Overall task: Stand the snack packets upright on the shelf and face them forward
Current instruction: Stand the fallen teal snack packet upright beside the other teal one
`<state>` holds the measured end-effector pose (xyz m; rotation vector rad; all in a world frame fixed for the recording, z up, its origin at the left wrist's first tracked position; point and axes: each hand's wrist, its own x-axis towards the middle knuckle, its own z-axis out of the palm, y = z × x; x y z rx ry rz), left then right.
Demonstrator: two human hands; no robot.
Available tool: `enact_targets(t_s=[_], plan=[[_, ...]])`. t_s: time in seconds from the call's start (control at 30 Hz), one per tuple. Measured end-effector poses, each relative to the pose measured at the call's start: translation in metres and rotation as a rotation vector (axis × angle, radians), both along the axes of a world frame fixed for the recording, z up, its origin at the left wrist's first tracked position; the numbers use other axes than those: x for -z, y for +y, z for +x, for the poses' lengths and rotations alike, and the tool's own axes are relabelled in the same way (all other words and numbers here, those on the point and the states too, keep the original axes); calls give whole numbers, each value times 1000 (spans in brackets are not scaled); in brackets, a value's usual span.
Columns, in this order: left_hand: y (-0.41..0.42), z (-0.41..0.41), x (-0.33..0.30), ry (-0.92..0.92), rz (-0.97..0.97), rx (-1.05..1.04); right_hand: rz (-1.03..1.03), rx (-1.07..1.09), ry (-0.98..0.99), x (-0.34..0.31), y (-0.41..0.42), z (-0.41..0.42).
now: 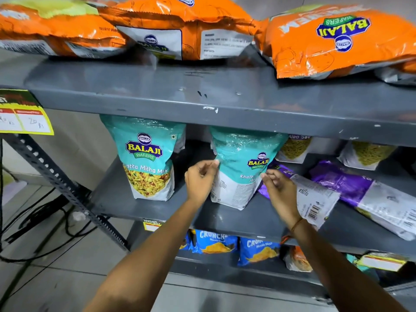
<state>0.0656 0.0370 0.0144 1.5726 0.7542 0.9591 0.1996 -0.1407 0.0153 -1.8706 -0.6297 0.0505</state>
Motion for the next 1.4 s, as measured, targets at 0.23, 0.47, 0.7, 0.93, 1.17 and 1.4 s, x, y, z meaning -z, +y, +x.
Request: enact_targets(t_s=[0.23, 0.47, 0.7, 0.93, 1.17, 1.4], plan=[[17, 12, -1, 187, -396, 110, -34, -180, 204, 32, -15, -68], [2, 1, 10, 290, -442, 142, -84, -245, 412, 42, 1, -100], [-47, -44, 26, 185, -113, 85, -110, -186, 393, 29, 16, -83], [-37, -48, 24, 178, -52, 157, 8, -57, 315, 32, 24, -70], [9, -11, -11, 237, -184, 266, 9, -274, 476, 34, -1, -33], [17, 9, -25, 342, -284, 651, -51, -351, 487, 27, -12, -9]])
